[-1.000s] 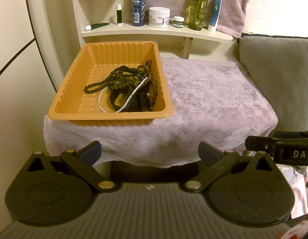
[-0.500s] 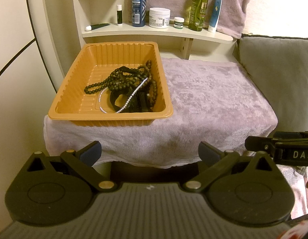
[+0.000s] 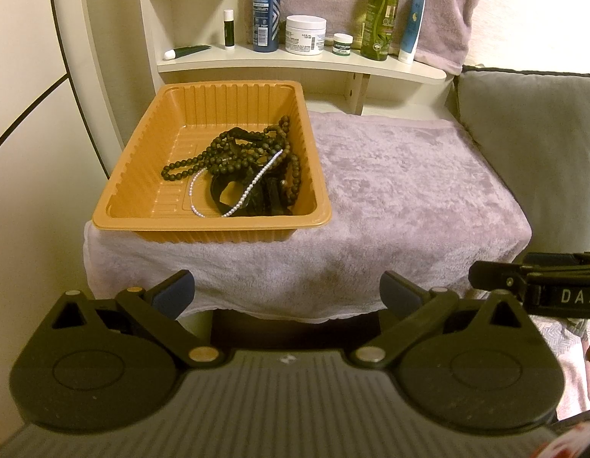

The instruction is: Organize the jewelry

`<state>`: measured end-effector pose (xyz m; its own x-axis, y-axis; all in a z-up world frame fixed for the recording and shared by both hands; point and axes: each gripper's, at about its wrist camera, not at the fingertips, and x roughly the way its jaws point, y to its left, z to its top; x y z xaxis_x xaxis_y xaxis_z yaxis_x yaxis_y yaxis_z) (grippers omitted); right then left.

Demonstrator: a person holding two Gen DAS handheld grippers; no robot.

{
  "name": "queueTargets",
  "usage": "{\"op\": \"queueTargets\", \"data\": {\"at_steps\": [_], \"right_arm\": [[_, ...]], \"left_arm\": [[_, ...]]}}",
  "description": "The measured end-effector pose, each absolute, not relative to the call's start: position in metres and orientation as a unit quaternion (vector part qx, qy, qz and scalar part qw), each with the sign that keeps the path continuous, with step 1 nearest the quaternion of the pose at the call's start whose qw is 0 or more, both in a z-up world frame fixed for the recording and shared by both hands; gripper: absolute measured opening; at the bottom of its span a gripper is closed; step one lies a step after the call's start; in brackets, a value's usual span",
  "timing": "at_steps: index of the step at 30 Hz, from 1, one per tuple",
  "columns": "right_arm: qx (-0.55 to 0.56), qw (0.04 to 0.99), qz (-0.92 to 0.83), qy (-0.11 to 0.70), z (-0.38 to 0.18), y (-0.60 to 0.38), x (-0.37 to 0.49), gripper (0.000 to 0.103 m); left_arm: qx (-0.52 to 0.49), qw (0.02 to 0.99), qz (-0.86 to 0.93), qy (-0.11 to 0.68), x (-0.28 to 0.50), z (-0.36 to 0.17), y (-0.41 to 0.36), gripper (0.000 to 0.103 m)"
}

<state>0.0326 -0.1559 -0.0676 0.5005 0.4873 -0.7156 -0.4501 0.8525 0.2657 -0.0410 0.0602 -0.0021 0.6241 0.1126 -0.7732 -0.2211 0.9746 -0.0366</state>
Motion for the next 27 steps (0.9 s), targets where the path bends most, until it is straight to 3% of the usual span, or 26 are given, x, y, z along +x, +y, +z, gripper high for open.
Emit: {"op": "queueTargets", "data": {"at_steps": [27], "right_arm": [[0.022, 0.866, 0.270, 0.420, -0.0670, -0.1554, 0.0329, 0.086]], "left_arm": [[-0.066, 0.904, 0.088, 0.412, -0.0441, -0.0016, 0.0604, 0.103]]}}
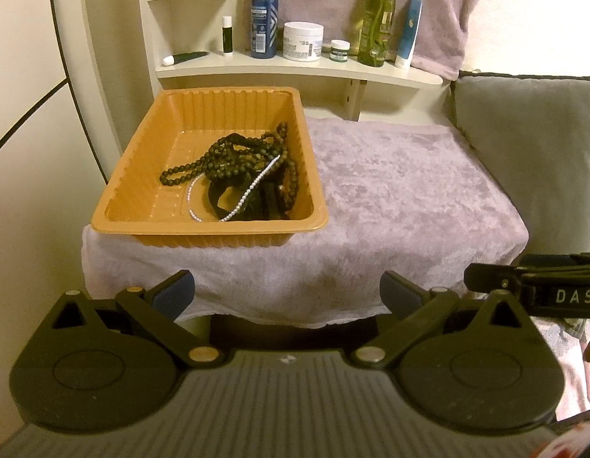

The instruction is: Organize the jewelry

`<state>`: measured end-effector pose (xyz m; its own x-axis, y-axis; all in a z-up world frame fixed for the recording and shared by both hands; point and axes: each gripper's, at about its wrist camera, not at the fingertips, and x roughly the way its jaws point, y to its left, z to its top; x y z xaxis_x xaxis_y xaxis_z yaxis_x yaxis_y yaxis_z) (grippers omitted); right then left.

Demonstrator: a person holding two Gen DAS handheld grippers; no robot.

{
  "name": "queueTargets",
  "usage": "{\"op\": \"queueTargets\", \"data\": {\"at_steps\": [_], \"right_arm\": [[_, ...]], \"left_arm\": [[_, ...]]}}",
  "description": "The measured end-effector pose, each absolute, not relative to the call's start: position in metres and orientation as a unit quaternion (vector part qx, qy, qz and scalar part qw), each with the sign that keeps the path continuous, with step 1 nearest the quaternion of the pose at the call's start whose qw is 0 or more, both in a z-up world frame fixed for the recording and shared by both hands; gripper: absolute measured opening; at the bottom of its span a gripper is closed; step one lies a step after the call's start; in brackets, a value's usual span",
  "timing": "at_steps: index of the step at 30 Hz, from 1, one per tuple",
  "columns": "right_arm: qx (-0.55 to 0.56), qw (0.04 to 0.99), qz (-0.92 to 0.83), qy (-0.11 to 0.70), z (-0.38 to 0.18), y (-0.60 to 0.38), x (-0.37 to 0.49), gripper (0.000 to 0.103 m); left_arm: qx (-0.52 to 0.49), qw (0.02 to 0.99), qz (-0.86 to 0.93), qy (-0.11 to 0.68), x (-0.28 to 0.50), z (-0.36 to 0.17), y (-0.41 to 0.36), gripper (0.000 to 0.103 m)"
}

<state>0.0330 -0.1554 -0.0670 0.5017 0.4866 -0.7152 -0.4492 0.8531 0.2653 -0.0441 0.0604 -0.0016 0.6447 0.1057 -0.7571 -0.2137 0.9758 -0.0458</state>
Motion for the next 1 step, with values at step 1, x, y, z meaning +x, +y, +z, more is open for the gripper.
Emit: {"op": "queueTargets", "data": {"at_steps": [1], "right_arm": [[0.022, 0.866, 0.270, 0.420, -0.0667, -0.1554, 0.0334, 0.086]], "left_arm": [[-0.066, 0.905, 0.087, 0.412, -0.0441, -0.0015, 0.0606, 0.103]]}}
